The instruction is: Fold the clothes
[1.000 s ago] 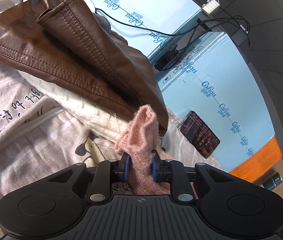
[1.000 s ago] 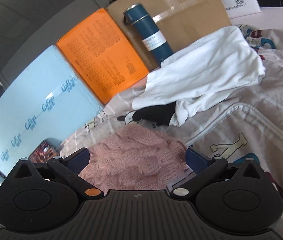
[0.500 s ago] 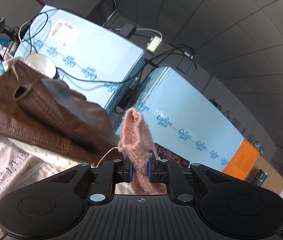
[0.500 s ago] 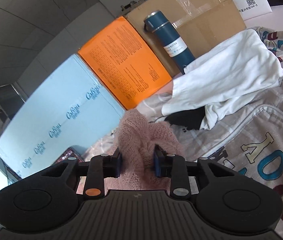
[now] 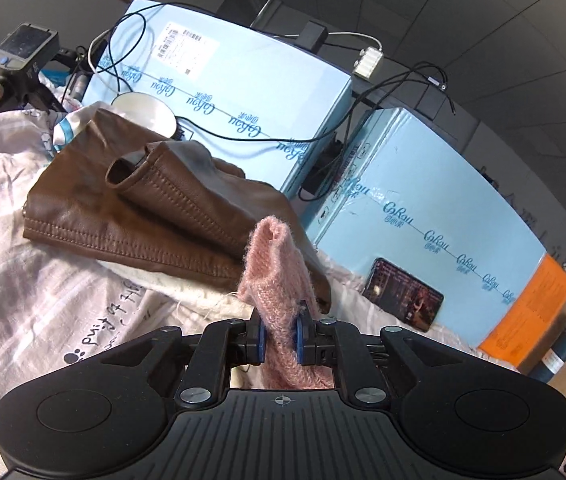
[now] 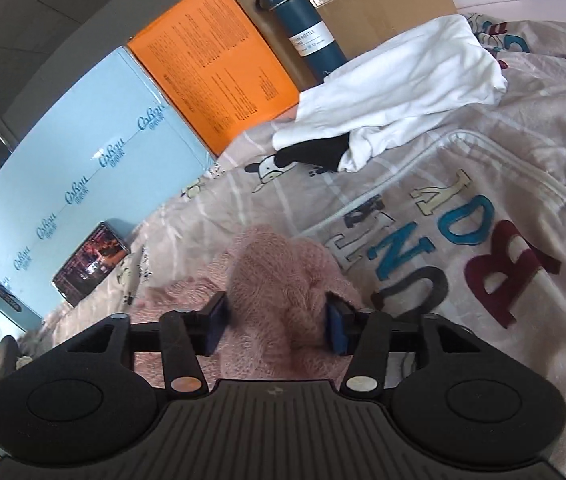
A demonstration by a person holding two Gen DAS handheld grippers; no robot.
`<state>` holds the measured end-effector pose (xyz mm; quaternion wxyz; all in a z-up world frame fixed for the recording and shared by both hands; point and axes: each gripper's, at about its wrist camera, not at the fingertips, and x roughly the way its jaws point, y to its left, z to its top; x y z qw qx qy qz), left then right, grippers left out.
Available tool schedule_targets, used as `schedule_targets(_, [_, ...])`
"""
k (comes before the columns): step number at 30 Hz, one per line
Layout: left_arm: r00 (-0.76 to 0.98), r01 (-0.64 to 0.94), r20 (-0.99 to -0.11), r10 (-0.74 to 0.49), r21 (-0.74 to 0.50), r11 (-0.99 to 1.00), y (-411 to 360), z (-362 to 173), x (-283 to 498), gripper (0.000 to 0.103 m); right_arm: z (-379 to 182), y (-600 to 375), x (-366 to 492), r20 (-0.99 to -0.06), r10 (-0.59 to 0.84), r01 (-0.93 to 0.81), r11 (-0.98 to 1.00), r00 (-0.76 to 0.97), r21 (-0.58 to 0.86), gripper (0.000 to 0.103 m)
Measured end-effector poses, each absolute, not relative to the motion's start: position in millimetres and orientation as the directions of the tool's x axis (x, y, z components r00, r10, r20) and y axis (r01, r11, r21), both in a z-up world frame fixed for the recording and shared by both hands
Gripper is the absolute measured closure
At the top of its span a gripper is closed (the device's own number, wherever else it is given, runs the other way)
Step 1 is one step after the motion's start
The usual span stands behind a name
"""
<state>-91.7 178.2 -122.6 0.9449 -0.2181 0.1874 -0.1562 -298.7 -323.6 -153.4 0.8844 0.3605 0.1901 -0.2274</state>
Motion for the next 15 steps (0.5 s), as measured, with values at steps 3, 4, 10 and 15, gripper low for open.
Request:
schedule_targets(3, [0.888,0.270,-0.228,-0.399,-0.443,0.855,163.6,-107.8,-98.1,0.091,-147.6,-324.2,-310.2,-0.454,-0.308,0.537,0.627,0.836,0.564,0.020])
schedule_targets(4, [0.885,0.302,-0.204,-0.419,-0.433,0.849,156.3,-102.1,-101.9,0.091,-144.7,-322.5,-313.0,-0.442,-0.335,0.547,0.625,0.832,0.556,0.019])
schedule_targets(10, [0.814,0.490,-0.174,-0.554,-0.308,0.816,94.0,-91.2,-122.8,0.091,-130.9,-313.9,-326.8,-0.366,-0.447,0.577,0.617,0.816,0.535,0.016])
schedule_targets(15, [0.715,0.605,-0.250,-0.653,-0.247,0.757,41.9,-105.7,-136.3,0.090,-120.3,-306.3,-334.6,-0.301,-0.455,0.543,0.640,0.838,0.544,0.015])
